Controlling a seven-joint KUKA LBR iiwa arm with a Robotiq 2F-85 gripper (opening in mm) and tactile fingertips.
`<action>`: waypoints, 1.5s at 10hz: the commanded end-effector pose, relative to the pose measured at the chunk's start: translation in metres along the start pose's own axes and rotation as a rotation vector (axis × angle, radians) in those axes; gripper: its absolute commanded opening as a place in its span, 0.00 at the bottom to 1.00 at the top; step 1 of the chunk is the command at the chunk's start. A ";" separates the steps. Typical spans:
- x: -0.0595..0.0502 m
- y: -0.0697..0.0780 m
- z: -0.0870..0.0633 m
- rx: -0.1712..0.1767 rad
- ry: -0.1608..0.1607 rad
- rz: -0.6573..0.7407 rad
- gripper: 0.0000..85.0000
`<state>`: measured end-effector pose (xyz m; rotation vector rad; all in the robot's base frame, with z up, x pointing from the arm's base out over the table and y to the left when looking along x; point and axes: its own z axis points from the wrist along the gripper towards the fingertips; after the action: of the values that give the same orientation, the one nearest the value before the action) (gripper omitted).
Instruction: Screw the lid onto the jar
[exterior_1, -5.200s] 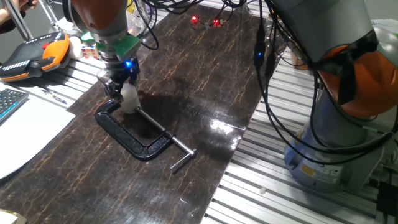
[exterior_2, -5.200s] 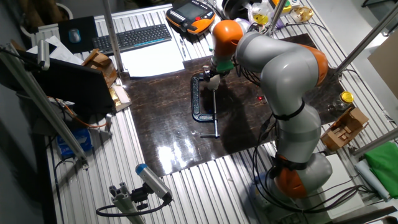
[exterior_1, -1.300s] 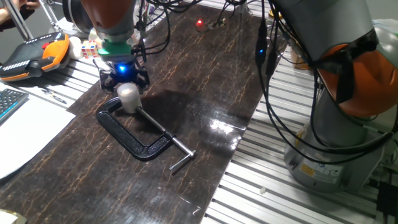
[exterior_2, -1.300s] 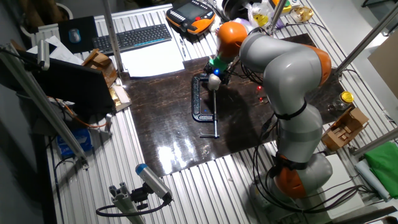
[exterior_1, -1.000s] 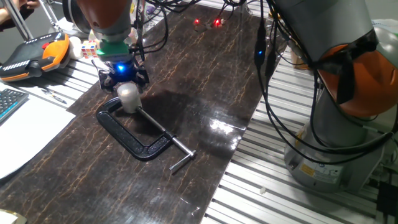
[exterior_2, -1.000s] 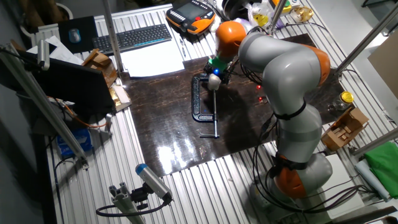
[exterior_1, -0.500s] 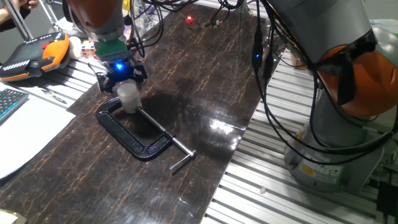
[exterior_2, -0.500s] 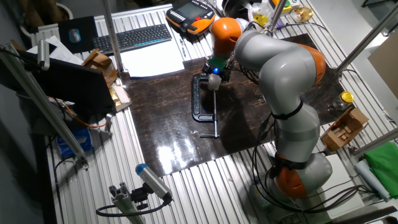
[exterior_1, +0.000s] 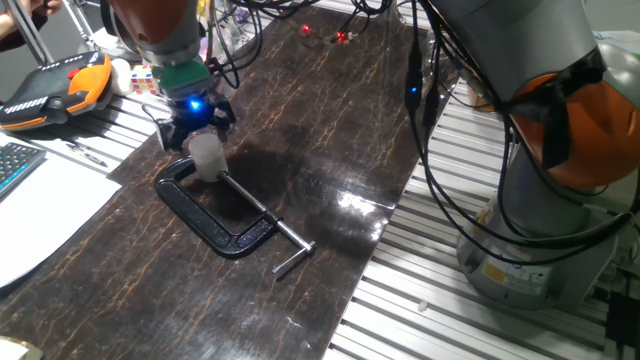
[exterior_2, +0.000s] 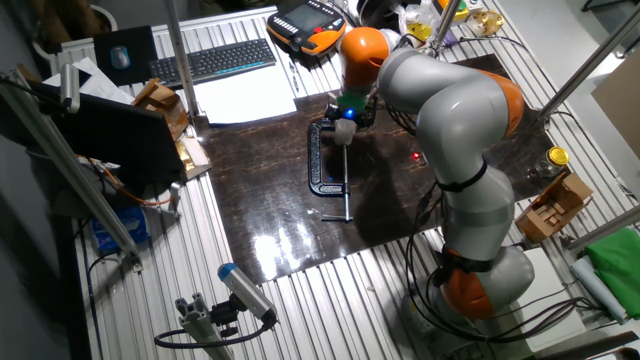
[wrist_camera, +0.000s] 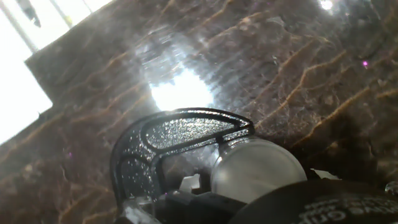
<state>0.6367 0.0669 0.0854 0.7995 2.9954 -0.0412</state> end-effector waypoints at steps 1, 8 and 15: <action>0.000 0.000 0.000 -0.004 -0.002 -0.135 1.00; 0.000 0.000 0.000 -0.029 -0.025 -0.431 1.00; 0.001 -0.002 0.001 -0.029 -0.030 -0.483 0.96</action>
<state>0.6351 0.0659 0.0848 0.0578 3.0711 -0.0238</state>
